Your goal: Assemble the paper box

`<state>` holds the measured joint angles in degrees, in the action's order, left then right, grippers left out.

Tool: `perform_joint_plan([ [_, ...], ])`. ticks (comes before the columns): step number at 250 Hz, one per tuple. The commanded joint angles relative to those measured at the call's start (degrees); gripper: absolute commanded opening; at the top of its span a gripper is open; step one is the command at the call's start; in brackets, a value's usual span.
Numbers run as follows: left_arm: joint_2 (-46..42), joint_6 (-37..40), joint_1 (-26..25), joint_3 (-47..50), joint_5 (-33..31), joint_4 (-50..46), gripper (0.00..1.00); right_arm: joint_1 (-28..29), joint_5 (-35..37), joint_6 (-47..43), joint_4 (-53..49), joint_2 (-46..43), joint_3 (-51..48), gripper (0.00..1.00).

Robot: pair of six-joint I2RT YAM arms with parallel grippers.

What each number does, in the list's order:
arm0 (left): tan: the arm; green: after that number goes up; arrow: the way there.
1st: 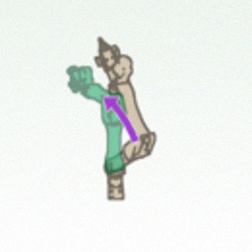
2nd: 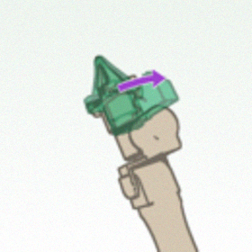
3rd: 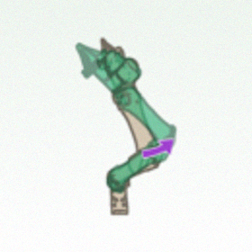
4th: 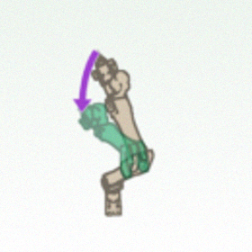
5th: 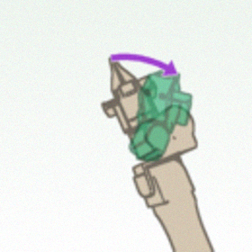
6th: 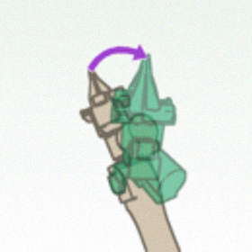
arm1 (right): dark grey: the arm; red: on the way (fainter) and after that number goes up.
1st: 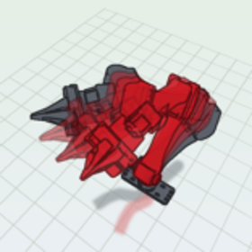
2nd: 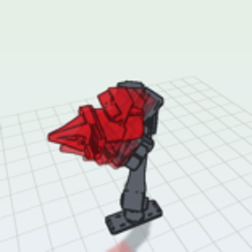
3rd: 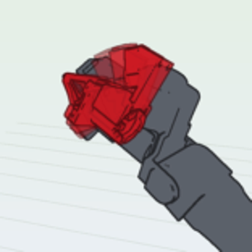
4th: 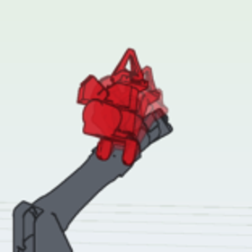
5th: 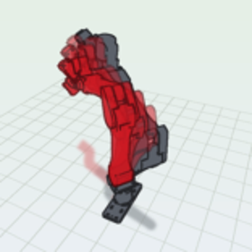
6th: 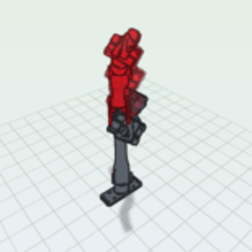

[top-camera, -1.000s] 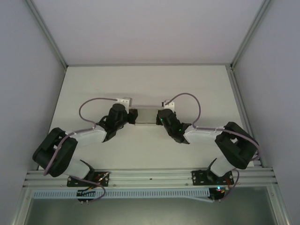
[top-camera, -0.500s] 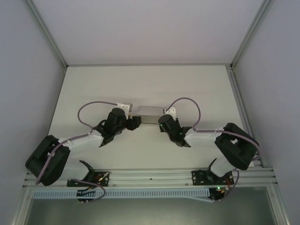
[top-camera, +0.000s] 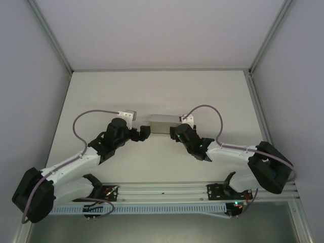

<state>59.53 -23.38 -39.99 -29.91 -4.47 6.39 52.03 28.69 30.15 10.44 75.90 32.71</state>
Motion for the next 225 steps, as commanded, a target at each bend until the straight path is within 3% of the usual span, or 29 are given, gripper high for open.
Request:
perform_joint_plan([
  [1,-3.01,1.40,-0.48,-3.72,-0.94,-4.69,1.00,0.53,-1.89,-1.32,-2.45,-5.25,-2.06,0.82],
  [33,-5.39,1.66,-0.33,-6.91,-2.08,-7.09,1.00,0.48,-2.53,-3.35,-3.64,-12.88,-3.53,1.00],
  [70,-5.99,0.86,-0.37,-10.96,-5.33,-9.56,1.00,0.44,-1.73,-5.56,-3.36,-21.05,-4.00,1.00],
  [106,0.47,-1.48,1.17,-18.87,-9.64,-16.59,1.00,-0.12,0.53,-7.64,-4.65,-23.34,-0.27,1.00],
  [143,9.34,-2.34,4.15,-25.71,-6.84,-18.45,1.00,-2.75,3.33,-8.31,-9.04,-19.72,7.18,1.00],
  [189,20.41,-1.79,8.27,-31.52,1.87,-17.91,1.00,-11.63,-2.73,-0.90,-17.64,-9.54,15.56,1.00],
  [225,26.91,-0.93,10.60,-33.53,7.88,-17.44,1.00,-13.77,-3.28,0.88,-20.33,-0.95,18.82,1.00],
])
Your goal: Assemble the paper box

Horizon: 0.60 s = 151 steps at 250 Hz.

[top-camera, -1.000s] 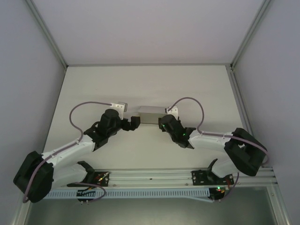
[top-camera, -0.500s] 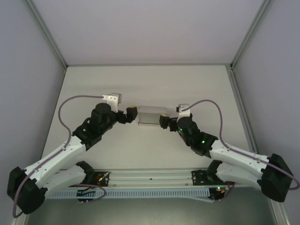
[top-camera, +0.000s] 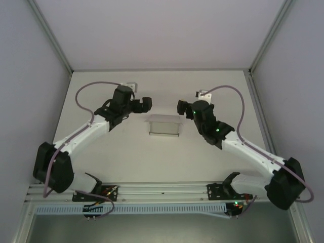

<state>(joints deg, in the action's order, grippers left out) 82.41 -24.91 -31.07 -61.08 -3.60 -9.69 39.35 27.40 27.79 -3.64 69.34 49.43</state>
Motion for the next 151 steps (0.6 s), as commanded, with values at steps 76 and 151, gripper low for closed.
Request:
perform_joint_plan([
  [76,11.29,2.65,2.86,-0.74,18.02,1.40,1.00,-2.17,-9.47,2.25,-4.00,16.49,4.30,1.00],
  [151,13.78,3.76,2.75,5.68,26.78,6.36,0.99,-2.15,-15.90,4.67,-0.81,21.01,0.19,0.99],
])
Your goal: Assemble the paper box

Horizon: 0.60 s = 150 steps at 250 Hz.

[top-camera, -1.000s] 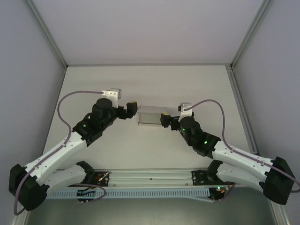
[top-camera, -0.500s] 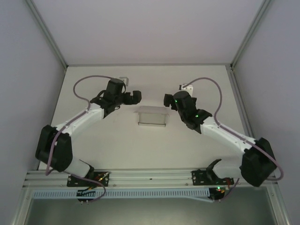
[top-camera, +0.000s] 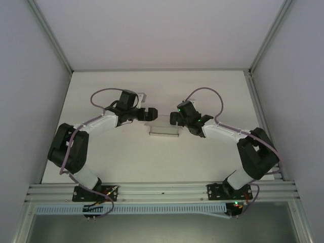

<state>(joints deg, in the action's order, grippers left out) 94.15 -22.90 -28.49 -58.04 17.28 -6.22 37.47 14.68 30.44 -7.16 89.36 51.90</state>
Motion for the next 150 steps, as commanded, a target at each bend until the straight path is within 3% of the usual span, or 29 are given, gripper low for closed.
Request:
perform_joint_plan([
  [1,2.16,1.78,0.14,2.65,6.00,2.93,0.99,-0.28,-3.21,2.10,2.82,1.04,-2.35,0.99],
  [68,6.36,1.92,0.19,3.91,6.56,3.70,0.75,-0.28,-5.47,3.40,8.57,2.79,-7.75,0.93],
  [150,8.83,2.12,0.21,4.05,6.83,4.97,0.48,-0.23,-6.18,3.38,11.55,5.55,-10.06,0.71],
])
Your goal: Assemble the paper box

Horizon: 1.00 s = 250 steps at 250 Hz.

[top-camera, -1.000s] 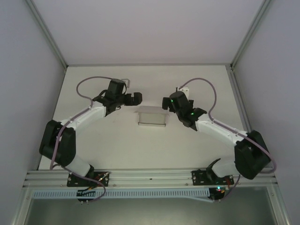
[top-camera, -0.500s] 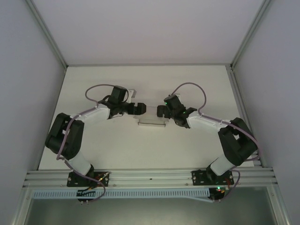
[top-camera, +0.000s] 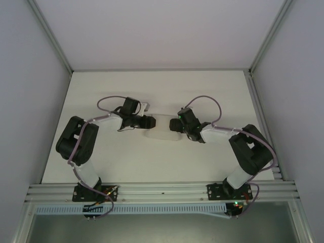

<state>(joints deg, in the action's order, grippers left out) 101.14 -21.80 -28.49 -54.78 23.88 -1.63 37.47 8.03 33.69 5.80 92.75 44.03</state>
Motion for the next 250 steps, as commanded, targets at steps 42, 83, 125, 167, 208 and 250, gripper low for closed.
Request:
perform_joint_plan([
  [42,3.01,0.71,0.22,1.41,0.46,1.07,0.34,-0.22,-0.16,2.11,0.63,2.25,-4.23,0.56],
  [83,3.01,0.43,0.27,1.65,0.88,1.23,0.25,-0.25,-1.49,2.96,1.32,2.02,-4.69,0.51],
  [125,2.58,-1.08,0.45,2.77,2.03,3.06,0.18,-0.34,-4.52,3.40,-2.35,-0.14,-0.88,0.60],
  [167,2.65,-3.54,2.35,4.34,4.26,5.27,0.08,-1.96,-6.32,6.22,-4.92,-3.18,2.16,0.91],
  [208,2.17,-7.36,5.30,8.45,11.62,13.23,0.07,-4.55,-13.30,10.71,-2.47,-5.82,1.63,1.00],
  [250,0.65,-9.57,6.54,10.59,14.09,17.18,0.03,-6.61,-21.83,14.61,1.63,-5.65,-0.35,1.00],
])
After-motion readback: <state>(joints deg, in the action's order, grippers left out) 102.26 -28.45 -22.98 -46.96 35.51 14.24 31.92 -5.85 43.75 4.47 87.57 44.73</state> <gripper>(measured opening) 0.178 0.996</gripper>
